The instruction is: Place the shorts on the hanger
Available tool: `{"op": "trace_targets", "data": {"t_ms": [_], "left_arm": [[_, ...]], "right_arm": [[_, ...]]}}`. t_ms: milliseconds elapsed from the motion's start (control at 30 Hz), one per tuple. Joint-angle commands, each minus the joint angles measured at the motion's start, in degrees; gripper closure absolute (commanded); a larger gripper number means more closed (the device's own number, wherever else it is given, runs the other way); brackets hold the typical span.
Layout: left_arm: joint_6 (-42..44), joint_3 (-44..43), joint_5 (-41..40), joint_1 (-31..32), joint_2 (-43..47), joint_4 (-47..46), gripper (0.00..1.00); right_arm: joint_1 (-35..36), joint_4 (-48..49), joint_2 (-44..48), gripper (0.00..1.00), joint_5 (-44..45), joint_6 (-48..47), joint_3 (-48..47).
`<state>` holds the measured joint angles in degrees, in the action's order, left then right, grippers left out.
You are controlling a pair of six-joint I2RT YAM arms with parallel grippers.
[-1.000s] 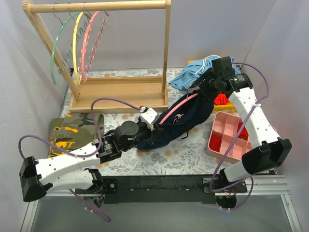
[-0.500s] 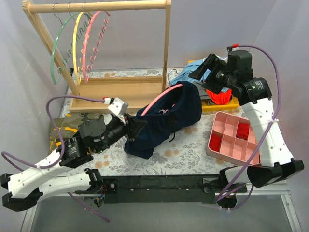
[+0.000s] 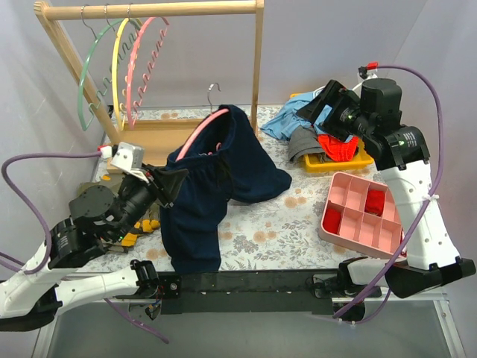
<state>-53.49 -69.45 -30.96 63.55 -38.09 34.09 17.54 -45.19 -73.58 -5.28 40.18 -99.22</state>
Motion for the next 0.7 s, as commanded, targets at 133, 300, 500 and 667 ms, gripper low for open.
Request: {"op": "trace_targets", "data": {"t_ms": [133,300,500,667], "left_arm": [[8.1,-3.1,-9.6,-0.1,0.1,-12.1,1.0],[16.6,-6.7,-12.5,-0.1,-3.6,-19.1,1.0],[24.6,-8.2,-14.3,-0.1,-8.5,-28.2,1.0],[28.3,-8.2,-15.8,-0.1,-12.8,-33.8,1.0]], "right_arm": [[0.2,4.6,2.4,0.09,1.1,-2.6,5.5],[0.3,4.7,2.3,0.09,1.5,-3.1,5.8],[0.7,4.8,2.3,0.09,1.5,-3.4,5.7],[1.4,5.2,3.1,0.09,1.6,-3.4,6.3]]}}
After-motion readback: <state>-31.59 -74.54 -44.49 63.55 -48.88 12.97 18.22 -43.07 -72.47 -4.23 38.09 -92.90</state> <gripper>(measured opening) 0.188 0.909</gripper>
